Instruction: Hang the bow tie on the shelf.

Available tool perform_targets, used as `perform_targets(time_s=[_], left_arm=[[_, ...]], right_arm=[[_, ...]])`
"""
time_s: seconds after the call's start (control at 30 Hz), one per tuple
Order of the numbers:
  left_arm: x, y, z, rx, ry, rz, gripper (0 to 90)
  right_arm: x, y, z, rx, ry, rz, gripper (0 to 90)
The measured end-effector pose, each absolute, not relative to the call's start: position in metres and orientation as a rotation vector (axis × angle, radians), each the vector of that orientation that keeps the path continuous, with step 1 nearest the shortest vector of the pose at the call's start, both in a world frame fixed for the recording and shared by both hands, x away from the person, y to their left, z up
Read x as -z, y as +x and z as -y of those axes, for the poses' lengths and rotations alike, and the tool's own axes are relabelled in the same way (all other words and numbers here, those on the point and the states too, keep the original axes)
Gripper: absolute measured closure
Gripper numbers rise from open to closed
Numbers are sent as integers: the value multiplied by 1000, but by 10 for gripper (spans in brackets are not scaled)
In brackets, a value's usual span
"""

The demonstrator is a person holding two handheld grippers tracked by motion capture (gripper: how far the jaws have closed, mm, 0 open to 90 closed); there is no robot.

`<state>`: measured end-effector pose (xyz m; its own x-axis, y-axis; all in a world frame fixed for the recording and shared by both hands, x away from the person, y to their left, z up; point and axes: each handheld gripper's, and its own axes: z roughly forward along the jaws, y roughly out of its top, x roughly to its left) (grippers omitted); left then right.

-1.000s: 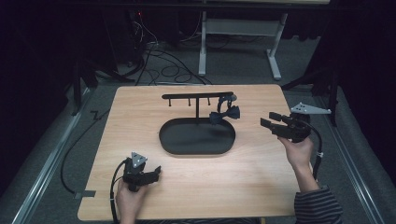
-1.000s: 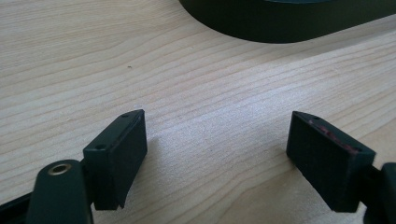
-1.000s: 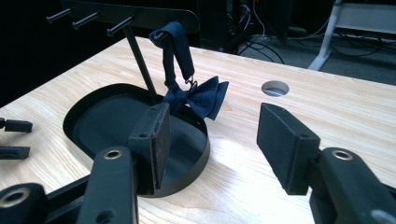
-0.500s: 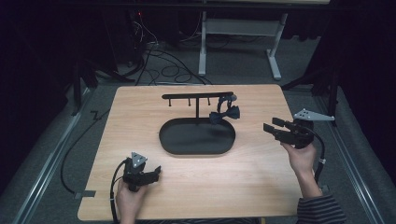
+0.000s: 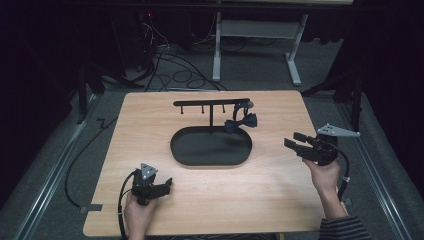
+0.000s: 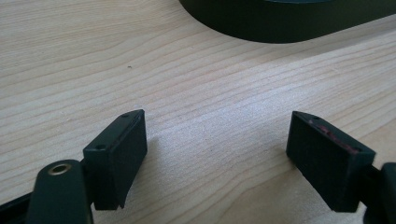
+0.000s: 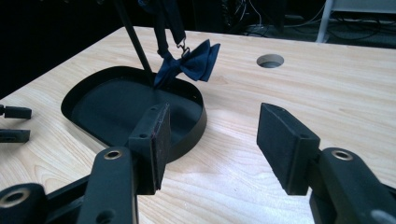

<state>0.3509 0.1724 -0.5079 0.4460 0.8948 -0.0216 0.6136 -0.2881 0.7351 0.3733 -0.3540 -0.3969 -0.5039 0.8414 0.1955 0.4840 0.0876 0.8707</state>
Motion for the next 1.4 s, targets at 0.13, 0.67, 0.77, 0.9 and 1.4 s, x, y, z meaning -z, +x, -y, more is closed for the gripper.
perform_targets(time_s=[0.13, 0.67, 0.77, 0.9, 1.4], left_arm=[[508, 351, -172, -526, 2014, -1260, 206], [508, 351, -172, -526, 2015, -1260, 206], [508, 351, -172, -526, 2015, -1260, 206], [508, 351, -172, -526, 2015, -1260, 206], [508, 351, -172, -527, 2014, -1260, 206]], right_arm=[[400, 371, 357, -1394, 1326, -2010, 461], [416, 363, 365, -1403, 1383, -2002, 461], [420, 362, 366, -1406, 1388, -2003, 461], [424, 360, 367, -1413, 1396, -2008, 461], [440, 357, 366, -1414, 1434, -2028, 461]])
